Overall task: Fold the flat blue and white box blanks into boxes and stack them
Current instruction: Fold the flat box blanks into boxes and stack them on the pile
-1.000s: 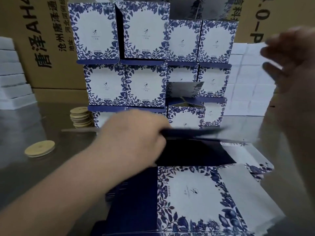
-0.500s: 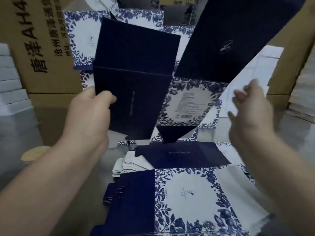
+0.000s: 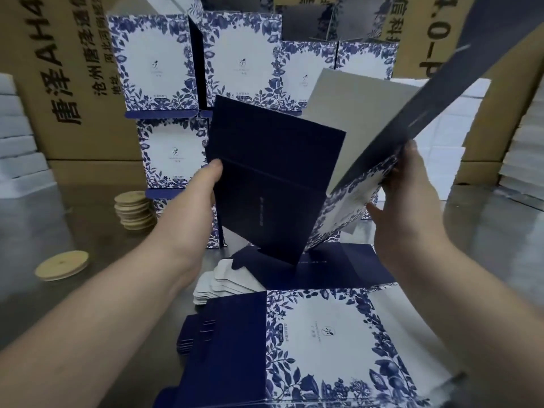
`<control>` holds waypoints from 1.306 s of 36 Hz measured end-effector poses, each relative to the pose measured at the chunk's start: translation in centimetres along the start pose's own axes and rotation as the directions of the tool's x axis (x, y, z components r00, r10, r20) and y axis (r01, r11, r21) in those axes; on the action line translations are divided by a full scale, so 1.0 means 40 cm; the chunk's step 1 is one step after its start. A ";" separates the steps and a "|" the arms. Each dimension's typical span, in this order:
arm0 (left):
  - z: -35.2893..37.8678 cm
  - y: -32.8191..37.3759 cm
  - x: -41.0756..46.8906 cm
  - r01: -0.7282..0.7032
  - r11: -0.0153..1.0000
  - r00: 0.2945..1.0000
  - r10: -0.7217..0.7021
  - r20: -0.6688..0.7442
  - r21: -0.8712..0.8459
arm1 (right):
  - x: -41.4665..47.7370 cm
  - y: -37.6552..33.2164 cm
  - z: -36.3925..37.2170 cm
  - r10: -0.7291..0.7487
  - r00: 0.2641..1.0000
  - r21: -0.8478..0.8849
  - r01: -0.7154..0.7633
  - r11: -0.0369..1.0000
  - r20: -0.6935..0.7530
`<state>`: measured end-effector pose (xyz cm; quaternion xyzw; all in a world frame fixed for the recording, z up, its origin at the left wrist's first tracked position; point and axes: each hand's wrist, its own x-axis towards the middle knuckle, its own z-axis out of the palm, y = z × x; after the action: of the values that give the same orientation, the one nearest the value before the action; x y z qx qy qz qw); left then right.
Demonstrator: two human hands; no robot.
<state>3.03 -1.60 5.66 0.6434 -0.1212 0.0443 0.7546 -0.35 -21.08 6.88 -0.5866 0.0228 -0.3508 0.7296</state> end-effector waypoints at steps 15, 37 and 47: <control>-0.013 -0.014 -0.009 -0.372 0.731 0.899 0.437 0.025 0.572 | -0.036 -0.009 0.009 -0.108 0.968 -0.254 0.166 0.953 0.227; 0.003 0.030 -0.025 -0.437 0.891 0.876 0.453 -0.165 0.124 | -0.072 -0.048 0.022 -0.301 0.817 -0.260 0.468 0.845 0.492; -0.071 0.067 0.049 -0.277 0.905 0.899 0.126 -0.419 -0.324 | 0.015 -0.017 -0.013 -0.140 0.986 -0.170 0.123 0.978 -0.087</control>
<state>4.70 1.47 8.32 0.4489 -0.0428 0.2260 0.8635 -0.46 -21.87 7.54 -0.6266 0.0487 -0.4238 0.6522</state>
